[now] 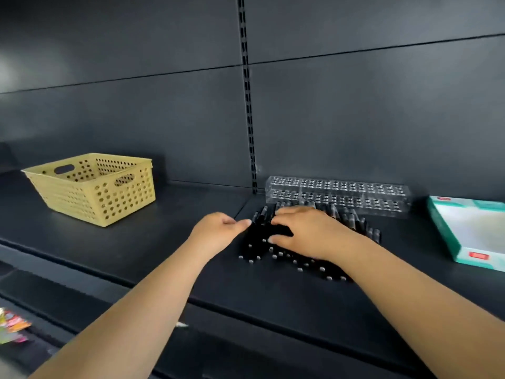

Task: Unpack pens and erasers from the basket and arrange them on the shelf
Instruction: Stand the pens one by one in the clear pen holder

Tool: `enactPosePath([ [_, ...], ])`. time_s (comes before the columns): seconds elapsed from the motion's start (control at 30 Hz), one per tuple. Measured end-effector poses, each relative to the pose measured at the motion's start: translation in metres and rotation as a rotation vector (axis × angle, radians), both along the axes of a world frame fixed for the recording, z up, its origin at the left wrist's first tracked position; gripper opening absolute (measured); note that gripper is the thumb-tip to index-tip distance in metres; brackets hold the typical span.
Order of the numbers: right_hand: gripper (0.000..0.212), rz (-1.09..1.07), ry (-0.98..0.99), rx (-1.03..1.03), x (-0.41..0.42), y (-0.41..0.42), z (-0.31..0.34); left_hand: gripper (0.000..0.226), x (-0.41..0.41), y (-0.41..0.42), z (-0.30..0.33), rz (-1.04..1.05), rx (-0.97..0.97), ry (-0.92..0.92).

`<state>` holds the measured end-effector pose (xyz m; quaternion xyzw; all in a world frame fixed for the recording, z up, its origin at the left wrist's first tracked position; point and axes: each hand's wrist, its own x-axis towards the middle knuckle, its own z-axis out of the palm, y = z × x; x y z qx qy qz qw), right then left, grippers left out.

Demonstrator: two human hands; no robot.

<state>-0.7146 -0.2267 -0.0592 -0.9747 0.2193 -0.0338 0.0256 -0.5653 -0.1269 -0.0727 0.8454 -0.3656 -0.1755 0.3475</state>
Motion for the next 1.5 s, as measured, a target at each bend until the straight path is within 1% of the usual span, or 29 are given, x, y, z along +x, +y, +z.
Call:
enactPosePath([
  [0.1,0.059,0.011,0.120,-0.012,0.014,-0.018,-0.011,0.037,0.021,-0.044,-0.008,-0.056,0.165,-0.007],
  [0.17,0.062,-0.002,0.171,0.023,0.015,-0.024,-0.020,0.059,0.033,-0.064,-0.015,-0.090,0.304,-0.046],
  [0.23,0.063,-0.006,0.160,0.038,0.013,-0.027,-0.026,0.069,0.043,-0.077,-0.020,-0.159,0.415,-0.075],
  [0.3,0.066,-0.017,0.145,0.051,0.011,-0.027,-0.028,0.075,0.054,-0.087,-0.018,-0.226,0.475,-0.034],
  [0.4,0.085,-0.051,0.124,0.073,0.012,-0.024,-0.025,0.084,0.065,-0.099,-0.008,-0.316,0.569,-0.030],
  [0.47,0.091,-0.063,0.104,0.072,0.013,-0.022,-0.026,0.081,0.070,-0.105,-0.004,-0.356,0.608,-0.057],
  [0.53,0.096,-0.079,0.064,0.086,0.015,-0.021,-0.027,0.068,0.079,-0.109,-0.002,-0.391,0.602,-0.021],
  [0.6,0.095,-0.083,0.015,0.091,0.019,-0.021,-0.025,0.055,0.086,-0.109,-0.001,-0.411,0.578,0.030],
  [0.67,0.086,-0.096,-0.023,0.081,0.024,-0.023,-0.023,0.047,0.091,-0.109,-0.002,-0.439,0.555,0.024],
  [0.77,0.076,-0.134,-0.036,0.078,0.030,-0.021,-0.021,0.045,0.093,-0.108,-0.005,-0.503,0.538,-0.049],
  [0.87,0.068,-0.180,-0.049,0.089,0.033,-0.016,-0.020,0.050,0.093,-0.105,-0.006,-0.564,0.540,-0.115],
  [0.9,0.067,-0.193,-0.039,0.093,0.034,-0.015,-0.020,0.054,0.092,-0.104,-0.006,-0.575,0.542,-0.126],
  [0.97,0.072,-0.197,-0.029,0.093,0.037,-0.014,-0.019,0.049,0.092,-0.102,-0.004,-0.586,0.533,-0.133],
  [1.0,0.072,-0.205,-0.024,0.093,0.038,-0.013,-0.017,0.046,0.092,-0.101,-0.003,-0.598,0.526,-0.121],
  [1.03,0.066,-0.225,-0.012,0.097,0.040,-0.012,-0.016,0.045,0.092,-0.099,-0.002,-0.608,0.516,-0.102],
  [1.1,0.051,-0.277,0.006,0.109,0.043,-0.010,-0.011,0.046,0.097,-0.095,-0.002,-0.619,0.450,-0.062],
  [1.13,0.048,-0.296,-0.005,0.111,0.045,-0.008,-0.009,0.042,0.101,-0.093,-0.002,-0.614,0.400,-0.030],
  [1.17,0.048,-0.313,-0.029,0.111,0.048,-0.007,-0.007,0.031,0.105,-0.091,-0.001,-0.603,0.345,0.047],
  [1.2,0.048,-0.331,-0.067,0.110,0.051,-0.006,-0.006,0.020,0.109,-0.089,0.001,-0.585,0.267,0.181],
  [1.23,0.049,-0.356,-0.127,0.106,0.055,-0.006,-0.004,0.017,0.111,-0.087,0.004,-0.570,0.176,0.366],
  [1.27,0.045,-0.395,-0.219,0.120,0.060,-0.007,-0.002,0.014,0.112,-0.085,0.008,-0.555,0.063,0.562],
  [1.3,0.036,-0.441,-0.360,0.168,0.065,-0.008,0.001,0.009,0.112,-0.083,0.013,-0.553,-0.075,0.713],
  [1.33,0.026,-0.482,-0.537,0.271,0.071,-0.010,0.004,0.008,0.111,-0.080,0.017,-0.558,-0.214,0.797],
  [1.4,0.014,-0.483,-0.898,0.565,0.084,-0.014,0.012,0.009,0.106,-0.074,0.023,-0.580,-0.466,0.863],
  [1.43,0.012,-0.461,-1.008,0.666,0.089,-0.015,0.017,0.010,0.102,-0.071,0.024,-0.592,-0.556,0.874],
  [1.47,0.010,-0.417,-1.074,0.729,0.093,-0.014,0.022,0.010,0.099,-0.069,0.023,-0.609,-0.616,0.877],
  [1.5,0.008,-0.356,-1.098,0.771,0.096,-0.012,0.025,0.009,0.097,-0.068,0.019,-0.627,-0.651,0.869],
])
